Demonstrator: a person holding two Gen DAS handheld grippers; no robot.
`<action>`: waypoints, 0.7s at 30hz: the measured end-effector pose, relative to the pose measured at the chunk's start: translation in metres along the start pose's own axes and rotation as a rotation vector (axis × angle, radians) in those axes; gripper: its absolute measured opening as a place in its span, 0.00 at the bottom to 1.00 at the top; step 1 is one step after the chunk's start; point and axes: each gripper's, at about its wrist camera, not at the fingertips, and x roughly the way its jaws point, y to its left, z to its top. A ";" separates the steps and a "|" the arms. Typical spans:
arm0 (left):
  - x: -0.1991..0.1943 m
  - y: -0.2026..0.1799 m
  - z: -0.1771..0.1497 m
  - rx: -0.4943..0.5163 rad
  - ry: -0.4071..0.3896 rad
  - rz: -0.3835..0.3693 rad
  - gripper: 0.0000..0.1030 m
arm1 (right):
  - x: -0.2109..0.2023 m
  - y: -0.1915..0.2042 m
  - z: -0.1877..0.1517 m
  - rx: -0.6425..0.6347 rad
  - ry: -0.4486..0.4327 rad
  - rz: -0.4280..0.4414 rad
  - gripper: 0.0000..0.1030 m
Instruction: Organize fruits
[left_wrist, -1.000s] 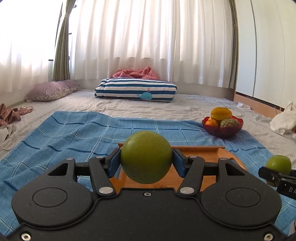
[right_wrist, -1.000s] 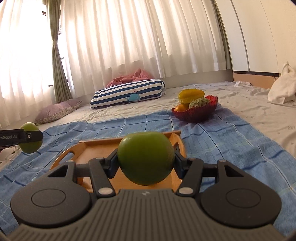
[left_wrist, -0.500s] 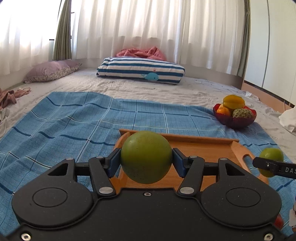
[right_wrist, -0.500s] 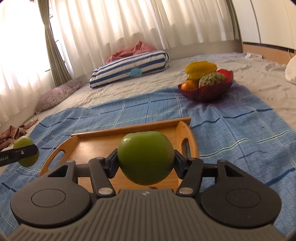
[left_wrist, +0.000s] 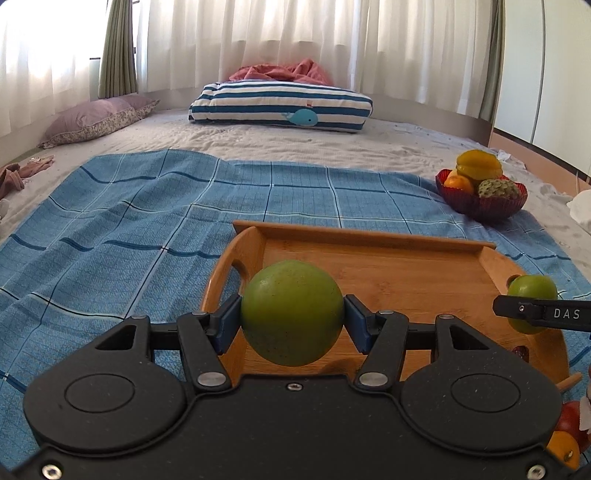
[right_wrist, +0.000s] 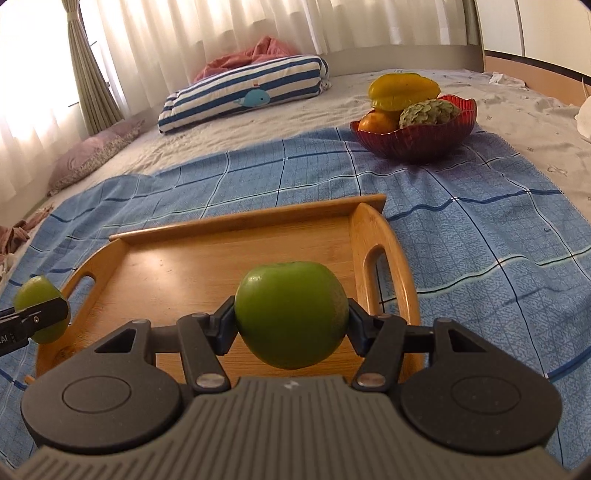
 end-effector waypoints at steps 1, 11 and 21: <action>0.003 0.000 0.000 0.000 0.008 0.000 0.55 | 0.002 0.001 0.001 -0.005 0.005 -0.002 0.60; 0.021 -0.005 -0.003 0.013 0.064 0.000 0.55 | 0.013 0.005 0.001 -0.012 0.043 -0.019 0.60; 0.030 -0.004 -0.003 0.015 0.105 0.010 0.55 | 0.021 0.002 0.002 0.013 0.084 -0.020 0.60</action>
